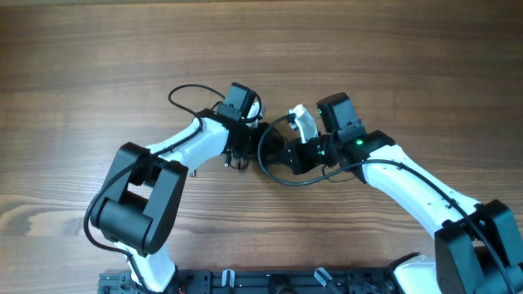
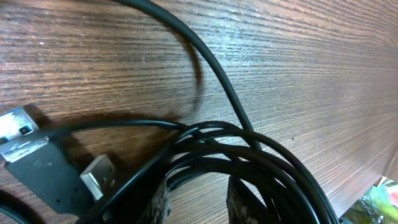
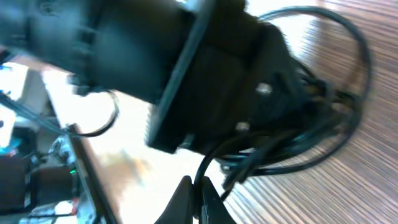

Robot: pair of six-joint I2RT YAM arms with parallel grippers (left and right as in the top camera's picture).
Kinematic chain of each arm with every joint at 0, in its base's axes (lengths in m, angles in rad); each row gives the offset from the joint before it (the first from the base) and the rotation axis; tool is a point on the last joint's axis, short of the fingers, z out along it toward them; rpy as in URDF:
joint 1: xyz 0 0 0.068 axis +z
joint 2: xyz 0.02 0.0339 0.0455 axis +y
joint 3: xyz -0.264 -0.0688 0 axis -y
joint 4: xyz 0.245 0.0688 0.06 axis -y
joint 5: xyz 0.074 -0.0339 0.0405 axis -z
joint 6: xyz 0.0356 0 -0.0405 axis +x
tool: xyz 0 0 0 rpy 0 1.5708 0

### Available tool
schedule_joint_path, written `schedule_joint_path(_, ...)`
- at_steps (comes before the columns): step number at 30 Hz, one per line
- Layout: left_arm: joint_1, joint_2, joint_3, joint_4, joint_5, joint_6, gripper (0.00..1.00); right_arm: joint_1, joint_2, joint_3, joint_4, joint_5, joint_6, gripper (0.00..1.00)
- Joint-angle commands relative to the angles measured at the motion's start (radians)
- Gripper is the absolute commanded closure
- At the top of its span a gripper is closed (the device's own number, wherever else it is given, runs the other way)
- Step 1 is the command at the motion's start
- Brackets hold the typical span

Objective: Untangle cables

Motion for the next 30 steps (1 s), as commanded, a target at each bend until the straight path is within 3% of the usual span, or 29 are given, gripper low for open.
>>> schedule_joint_path(1,0.005,0.057,-0.01,-0.039,-0.043,-0.003,0.71,-0.002,-0.016,0.018,0.05,-0.186,-0.041,0.96)
schedule_joint_path(9,0.13,0.057,-0.01,-0.093,-0.043,-0.049,0.75,-0.004,-0.016,0.018,0.198,-0.555,-0.042,0.96)
schedule_joint_path(12,0.228,0.057,-0.01,-0.087,-0.043,-0.089,0.75,-0.004,-0.016,0.018,0.187,-0.633,-0.036,0.96)
schedule_joint_path(14,0.274,0.057,-0.01,-0.097,-0.042,-0.101,0.76,-0.004,-0.016,0.018,0.187,-0.576,0.032,0.96)
schedule_joint_path(16,0.321,0.057,-0.01,-0.134,-0.044,-0.1,0.78,-0.004,-0.016,0.018,0.167,-0.342,0.161,0.96)
schedule_joint_path(17,0.336,0.057,-0.01,-0.152,-0.051,-0.1,0.78,-0.004,-0.016,0.018,0.118,-0.126,0.256,0.96)
schedule_joint_path(20,0.361,0.057,-0.01,-0.189,-0.066,-0.099,0.79,-0.004,-0.016,0.018,-0.18,0.527,0.563,0.95)
schedule_joint_path(21,0.36,0.057,-0.01,-0.192,-0.066,-0.096,0.79,-0.004,-0.016,0.018,-0.255,0.663,0.602,0.94)
schedule_joint_path(22,0.36,0.057,-0.01,-0.194,-0.066,-0.096,0.79,-0.004,-0.016,0.018,-0.307,0.755,0.605,0.93)
schedule_joint_path(24,0.356,0.057,-0.01,-0.195,-0.066,-0.097,0.79,-0.004,-0.016,0.018,-0.315,0.795,0.566,0.7)
schedule_joint_path(26,0.348,0.057,-0.01,-0.195,-0.066,-0.097,0.79,-0.004,-0.016,0.018,-0.217,0.672,0.344,0.53)
schedule_joint_path(28,0.341,0.057,-0.01,-0.196,-0.066,-0.097,0.79,-0.004,-0.016,0.018,-0.126,0.517,0.168,0.47)
schedule_joint_path(30,0.335,0.057,-0.01,-0.201,-0.066,-0.096,0.79,-0.004,-0.016,0.018,-0.042,0.459,0.132,0.44)
